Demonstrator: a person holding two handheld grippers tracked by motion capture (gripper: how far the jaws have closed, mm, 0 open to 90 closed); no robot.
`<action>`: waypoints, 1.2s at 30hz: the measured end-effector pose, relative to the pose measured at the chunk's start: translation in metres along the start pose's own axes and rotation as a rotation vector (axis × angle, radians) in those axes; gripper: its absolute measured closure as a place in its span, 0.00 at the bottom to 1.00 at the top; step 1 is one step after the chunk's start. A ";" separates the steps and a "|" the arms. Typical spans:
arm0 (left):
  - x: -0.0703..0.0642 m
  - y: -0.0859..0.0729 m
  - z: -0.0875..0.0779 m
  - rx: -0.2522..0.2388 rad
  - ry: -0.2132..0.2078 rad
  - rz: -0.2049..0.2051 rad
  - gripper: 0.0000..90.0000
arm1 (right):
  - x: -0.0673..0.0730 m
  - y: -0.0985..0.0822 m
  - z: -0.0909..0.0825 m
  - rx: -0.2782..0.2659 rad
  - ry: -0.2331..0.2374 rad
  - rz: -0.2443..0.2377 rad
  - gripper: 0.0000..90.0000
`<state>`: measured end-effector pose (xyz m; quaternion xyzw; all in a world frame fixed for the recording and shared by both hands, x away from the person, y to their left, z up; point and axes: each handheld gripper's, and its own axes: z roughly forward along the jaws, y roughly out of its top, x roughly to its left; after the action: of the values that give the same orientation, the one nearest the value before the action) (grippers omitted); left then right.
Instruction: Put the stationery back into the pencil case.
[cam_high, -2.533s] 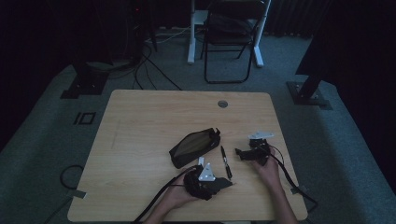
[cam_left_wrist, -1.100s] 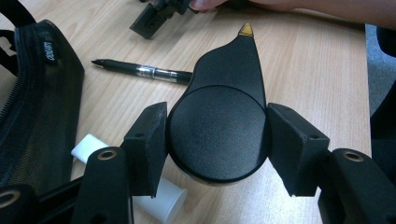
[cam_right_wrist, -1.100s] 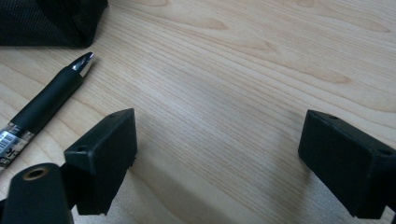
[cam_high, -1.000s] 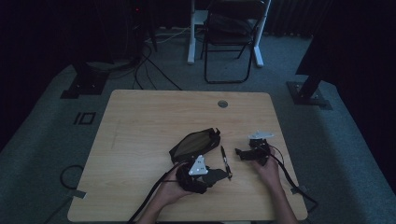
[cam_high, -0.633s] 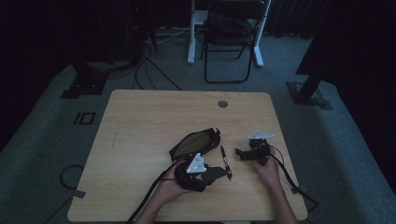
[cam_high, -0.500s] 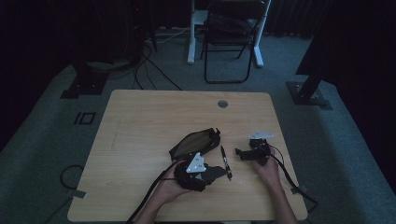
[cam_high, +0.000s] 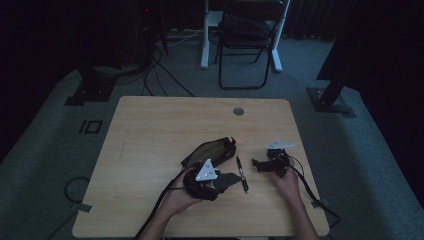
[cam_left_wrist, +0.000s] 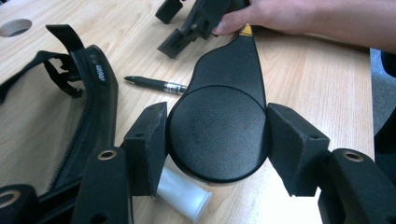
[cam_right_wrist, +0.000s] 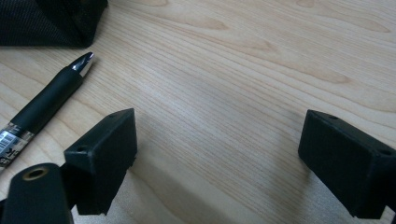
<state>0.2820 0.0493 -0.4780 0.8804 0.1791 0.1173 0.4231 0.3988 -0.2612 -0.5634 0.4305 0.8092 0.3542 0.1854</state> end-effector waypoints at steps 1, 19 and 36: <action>0.001 0.000 -0.001 0.000 0.002 0.002 0.46 | 0.000 0.000 0.000 0.000 0.000 0.000 0.13; 0.010 0.008 -0.010 -0.018 0.039 -0.013 0.46 | 0.000 0.000 0.000 0.000 0.000 0.000 0.13; 0.018 0.013 -0.014 -0.033 0.088 -0.020 0.46 | 0.000 0.000 0.000 0.000 0.000 -0.001 0.13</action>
<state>0.2964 0.0589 -0.4579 0.8655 0.2046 0.1544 0.4303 0.3988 -0.2613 -0.5635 0.4301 0.8094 0.3543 0.1855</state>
